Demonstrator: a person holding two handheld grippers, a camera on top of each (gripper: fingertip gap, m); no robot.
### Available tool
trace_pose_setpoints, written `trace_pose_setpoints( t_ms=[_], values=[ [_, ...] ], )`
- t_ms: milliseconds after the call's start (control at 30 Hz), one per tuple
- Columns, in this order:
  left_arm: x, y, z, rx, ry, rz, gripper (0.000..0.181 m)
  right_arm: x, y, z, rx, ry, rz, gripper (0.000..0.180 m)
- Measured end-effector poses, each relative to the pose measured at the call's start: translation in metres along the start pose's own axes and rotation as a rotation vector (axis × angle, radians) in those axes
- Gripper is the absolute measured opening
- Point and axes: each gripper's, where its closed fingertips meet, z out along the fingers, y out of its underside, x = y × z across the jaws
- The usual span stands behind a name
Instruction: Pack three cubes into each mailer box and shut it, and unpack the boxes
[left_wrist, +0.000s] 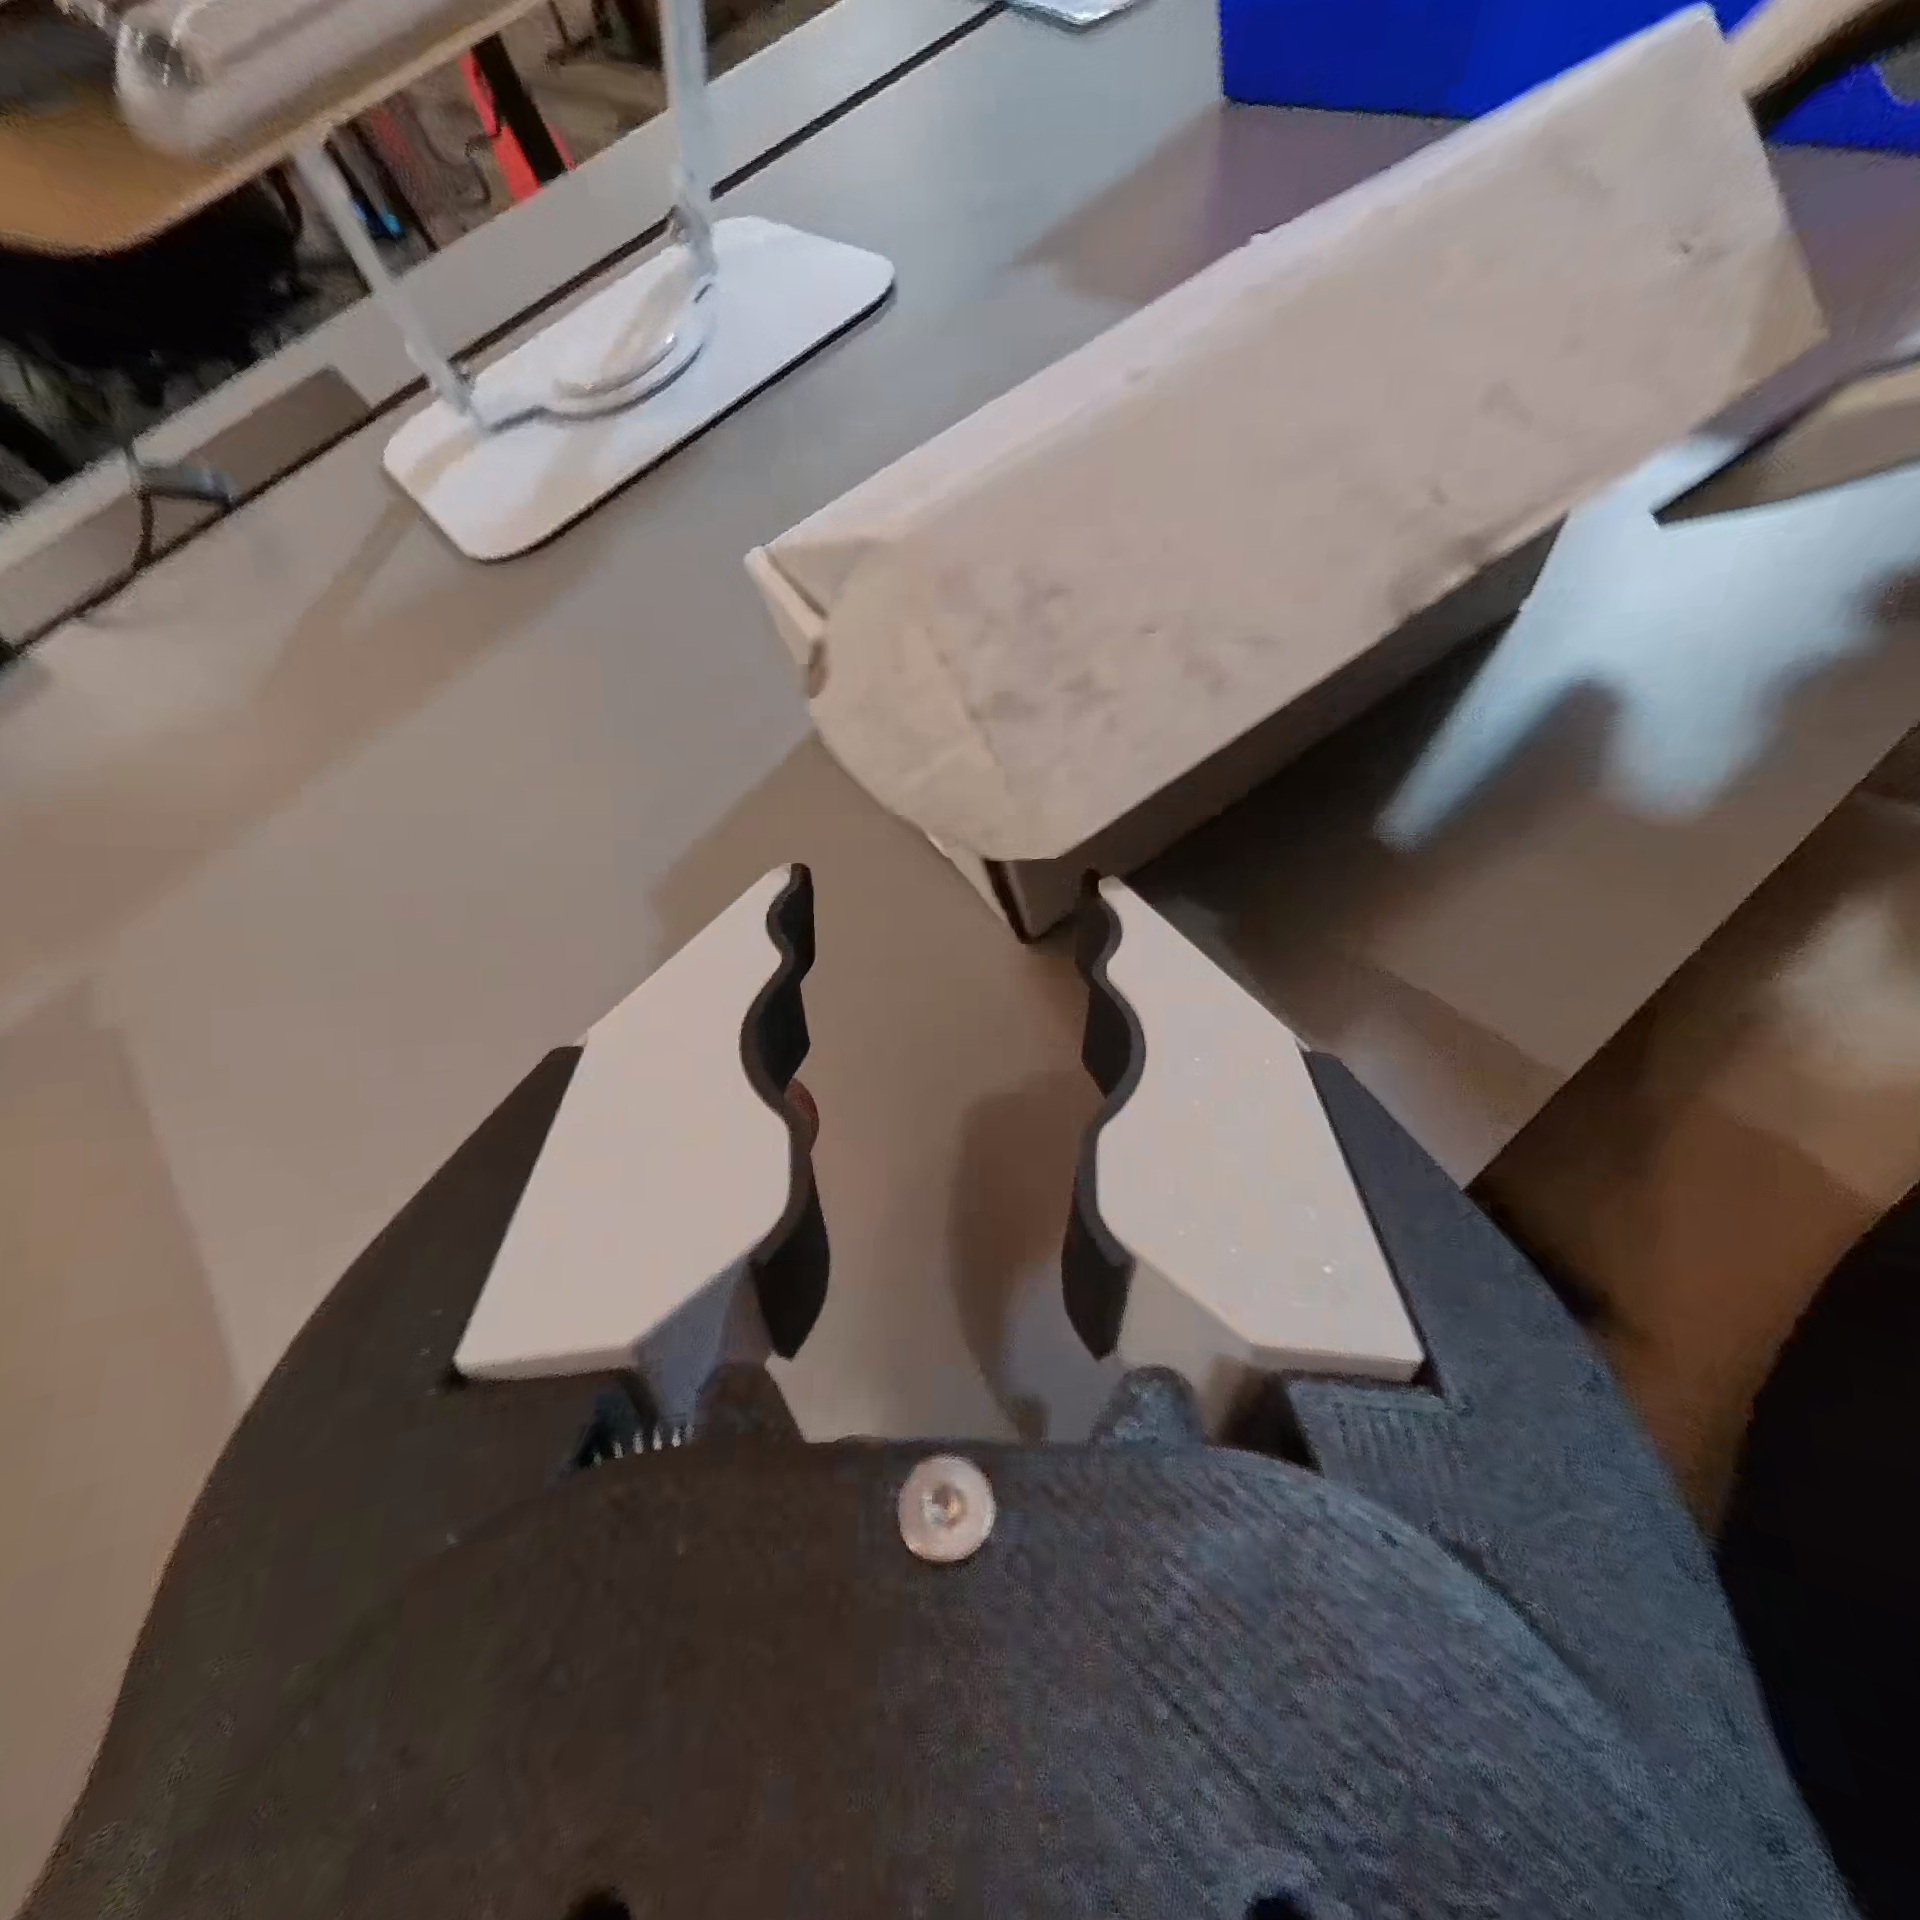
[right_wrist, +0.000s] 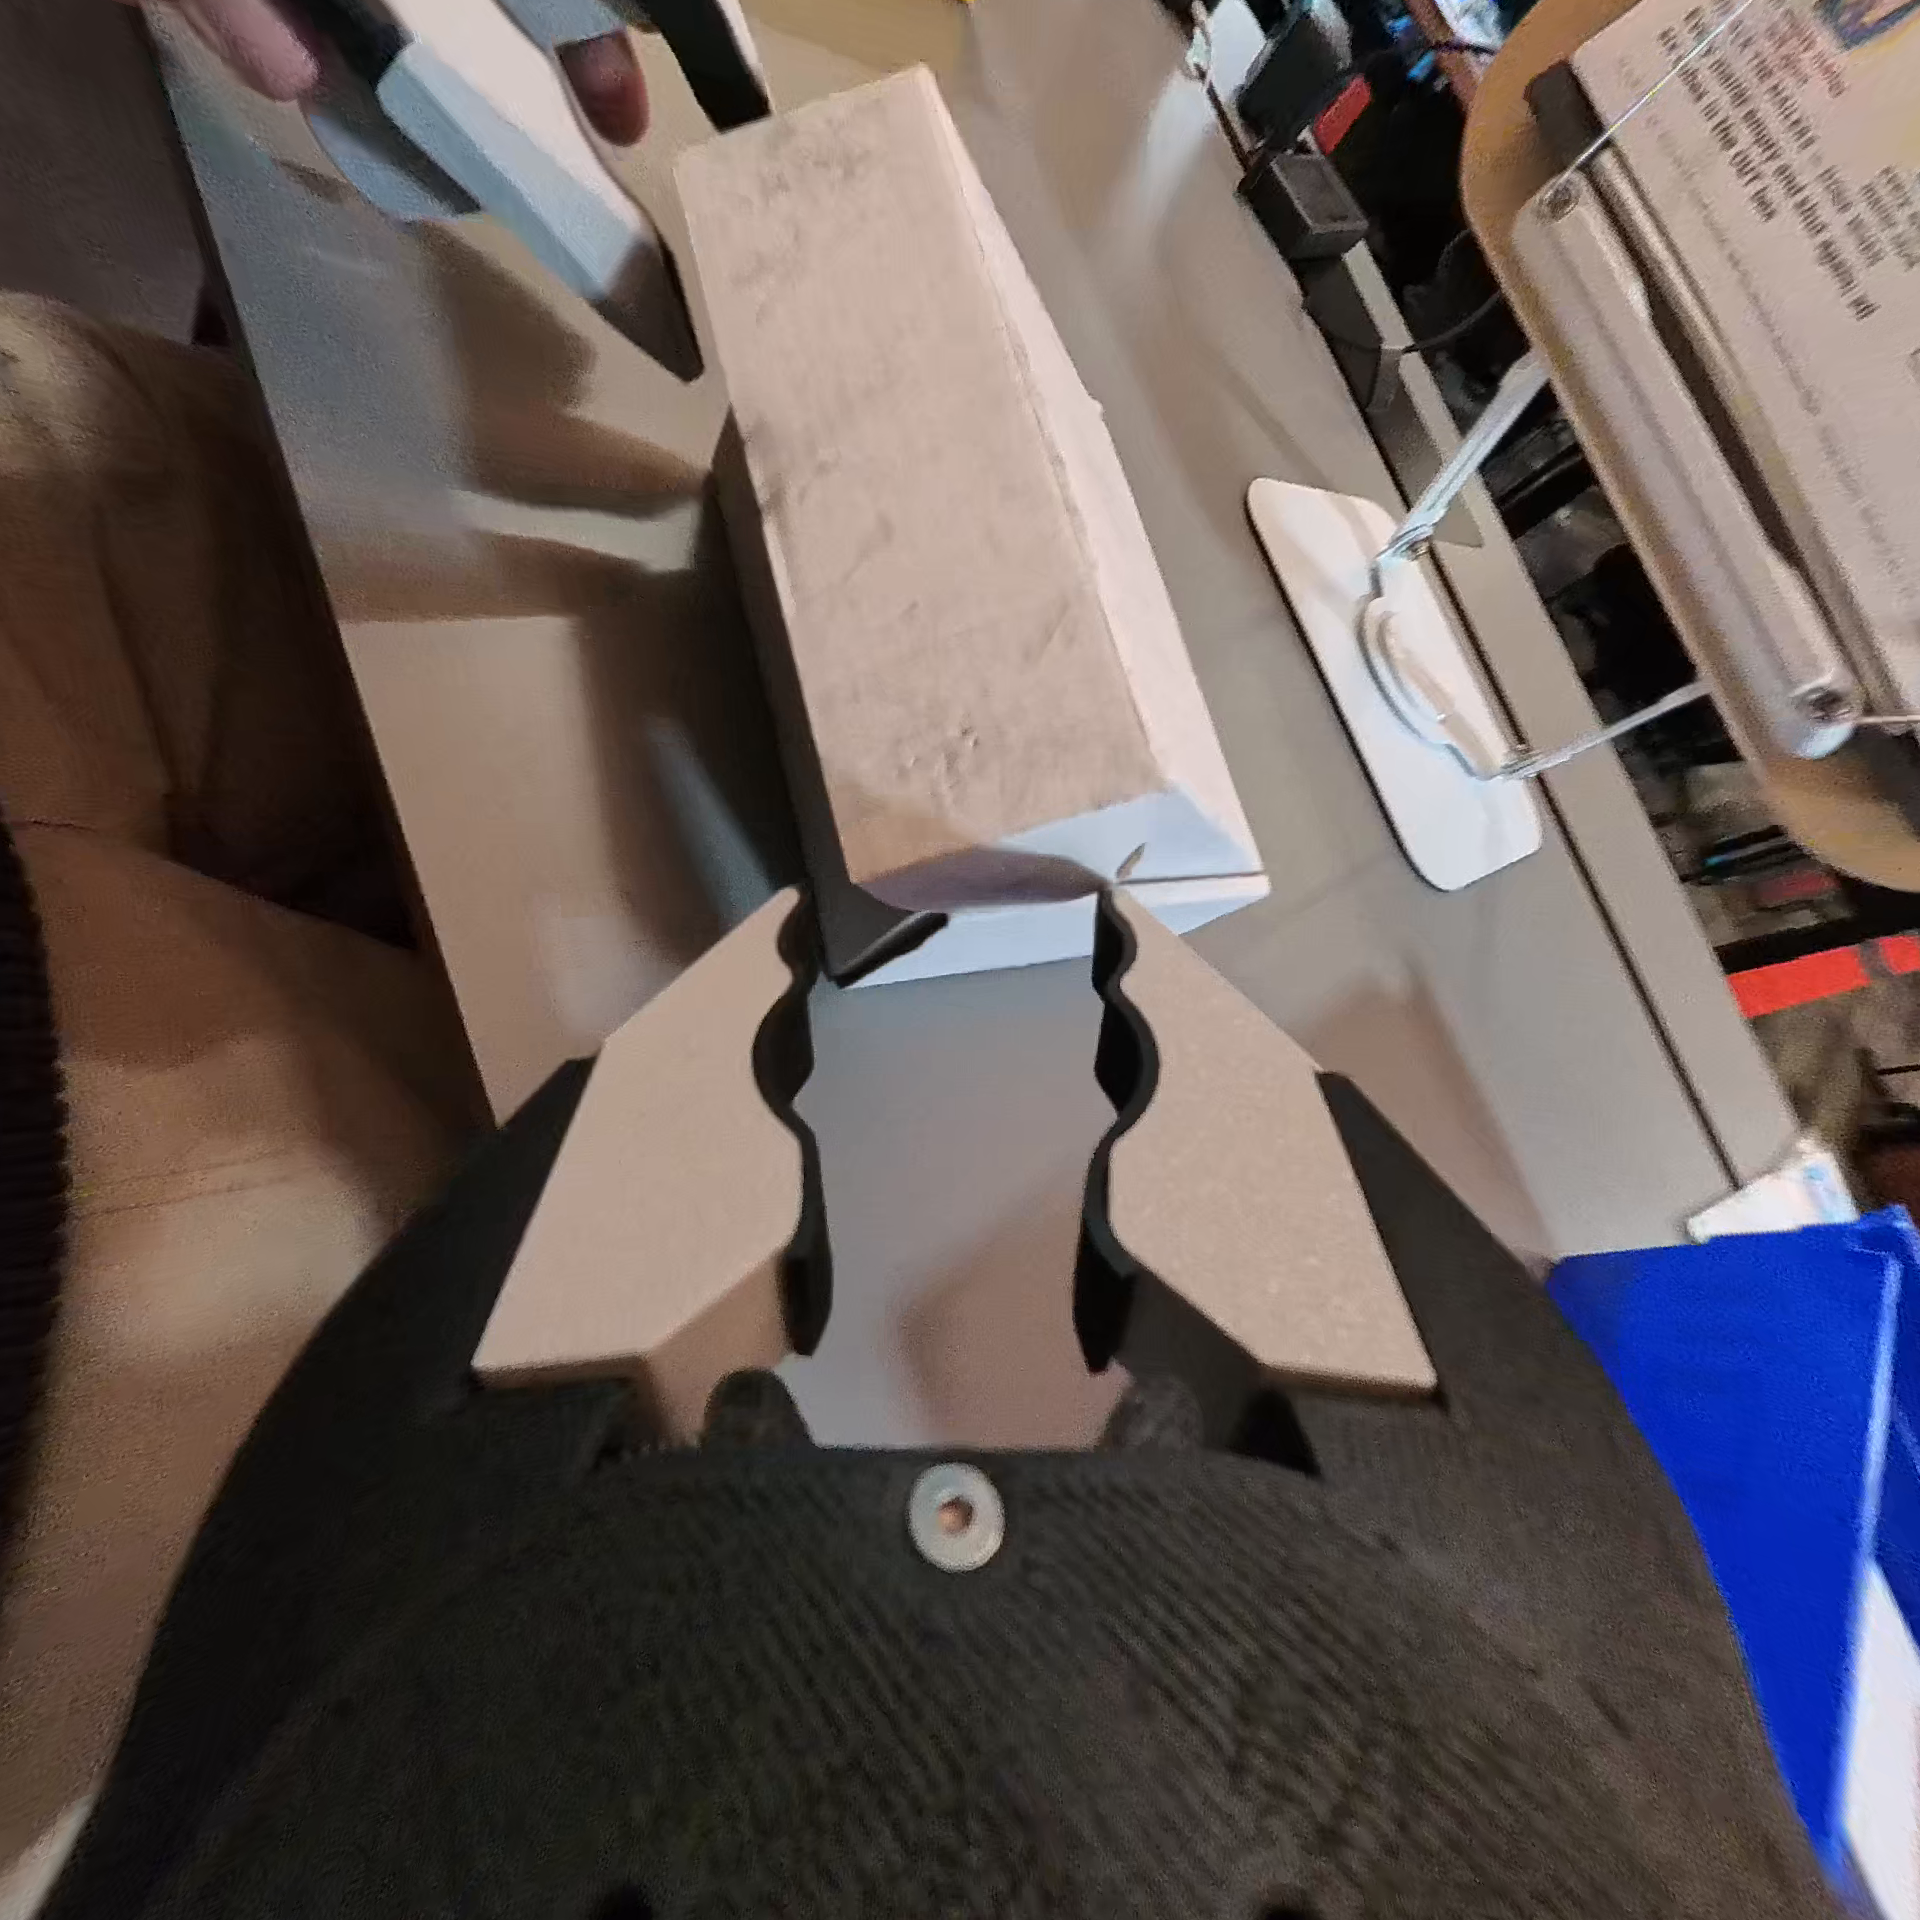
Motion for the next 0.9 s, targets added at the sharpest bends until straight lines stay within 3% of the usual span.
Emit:
trace_pose_setpoints(
  t_ms=[167,567,633,667,700,900],
  values=[
    [0.009,-0.015,-0.004,0.085,-0.046,0.162,0.043,0.011,-0.005,-0.002,0.001,0.091,-0.048,0.055],
    [0.011,-0.024,-0.008,0.147,-0.060,0.187,0.034,0.001,-0.009,-0.003,-0.046,0.079,-0.133,0.046],
    [0.011,-0.026,-0.010,0.164,-0.063,0.197,0.033,0.003,-0.010,-0.004,-0.045,0.066,-0.092,0.039],
    [0.011,-0.030,-0.012,0.185,-0.061,0.200,0.031,0.003,-0.010,-0.006,-0.037,0.058,-0.068,0.015],
    [0.013,-0.034,-0.015,0.213,-0.056,0.203,0.029,0.007,-0.010,-0.008,-0.024,0.063,-0.040,0.010],
    [0.018,-0.045,-0.022,0.285,-0.042,0.215,0.021,0.018,-0.007,-0.012,0.054,-0.027,0.253,0.006]
  ],
)
